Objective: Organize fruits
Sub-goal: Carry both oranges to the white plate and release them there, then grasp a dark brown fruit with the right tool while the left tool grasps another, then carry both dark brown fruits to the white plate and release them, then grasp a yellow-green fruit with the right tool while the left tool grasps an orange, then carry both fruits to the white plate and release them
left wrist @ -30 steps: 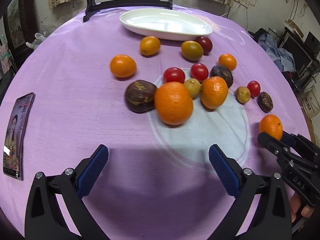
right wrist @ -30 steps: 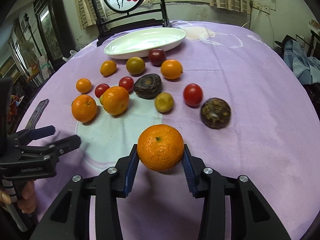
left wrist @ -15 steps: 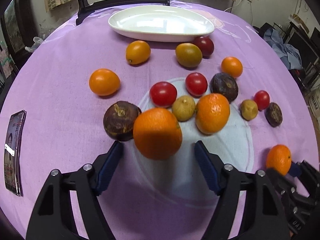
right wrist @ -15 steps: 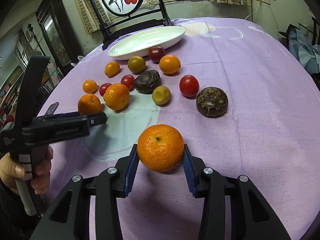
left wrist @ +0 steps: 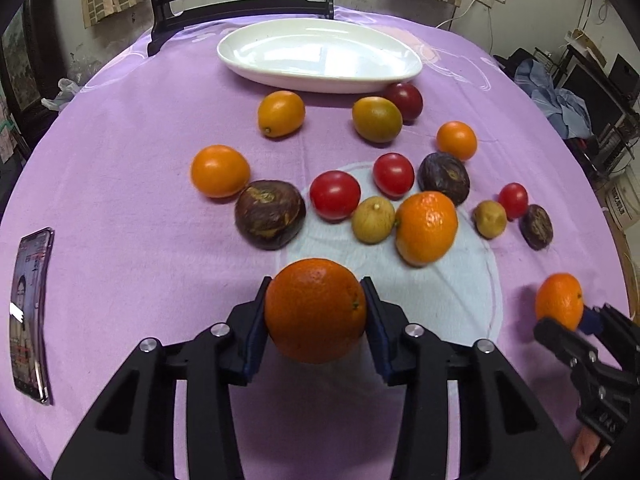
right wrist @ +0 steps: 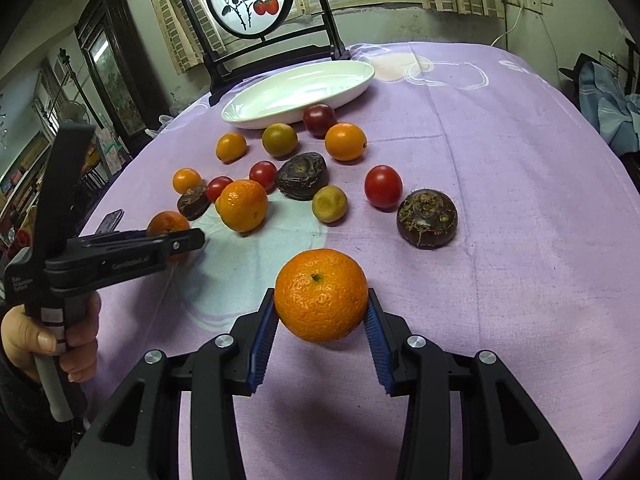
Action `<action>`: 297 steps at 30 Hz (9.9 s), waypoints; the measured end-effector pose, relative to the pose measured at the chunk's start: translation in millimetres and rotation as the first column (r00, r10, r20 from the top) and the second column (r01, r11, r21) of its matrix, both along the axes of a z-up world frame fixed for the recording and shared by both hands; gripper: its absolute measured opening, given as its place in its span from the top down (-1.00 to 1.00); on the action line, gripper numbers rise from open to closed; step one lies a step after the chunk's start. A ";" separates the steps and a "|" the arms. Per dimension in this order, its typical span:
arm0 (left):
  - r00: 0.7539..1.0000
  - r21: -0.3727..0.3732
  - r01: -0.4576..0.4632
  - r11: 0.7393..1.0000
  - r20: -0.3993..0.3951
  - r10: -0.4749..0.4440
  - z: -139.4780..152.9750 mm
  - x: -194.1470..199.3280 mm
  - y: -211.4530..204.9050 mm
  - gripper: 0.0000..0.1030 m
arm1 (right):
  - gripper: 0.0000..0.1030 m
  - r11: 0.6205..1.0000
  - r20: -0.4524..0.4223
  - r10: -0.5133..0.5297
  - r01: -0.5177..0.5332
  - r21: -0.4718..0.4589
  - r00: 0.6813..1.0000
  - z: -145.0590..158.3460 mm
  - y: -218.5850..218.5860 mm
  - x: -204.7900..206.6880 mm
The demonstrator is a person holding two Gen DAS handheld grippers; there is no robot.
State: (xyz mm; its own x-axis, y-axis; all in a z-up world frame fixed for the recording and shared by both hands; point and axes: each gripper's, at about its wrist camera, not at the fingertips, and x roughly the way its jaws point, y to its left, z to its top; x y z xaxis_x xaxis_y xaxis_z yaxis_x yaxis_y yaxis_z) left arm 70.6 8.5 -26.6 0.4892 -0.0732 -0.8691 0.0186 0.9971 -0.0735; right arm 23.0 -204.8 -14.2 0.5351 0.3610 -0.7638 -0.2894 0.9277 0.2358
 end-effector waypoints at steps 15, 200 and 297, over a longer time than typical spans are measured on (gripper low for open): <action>0.978 0.090 0.021 0.996 0.206 -0.039 92.4 76.6 12.3 0.17 | 0.16 0.992 0.295 0.041 -0.004 -0.123 0.955 80.1 43.2 74.2; 0.971 0.013 -0.102 0.995 0.220 0.096 41.5 -12.7 28.4 -0.78 | -0.38 0.994 0.028 -0.098 0.099 -0.052 0.995 4.7 1.1 48.0; 0.958 -0.015 -0.030 0.999 0.286 0.033 103.8 82.6 31.7 0.28 | 0.48 0.992 0.274 0.073 -0.043 -0.116 0.959 89.5 66.6 111.3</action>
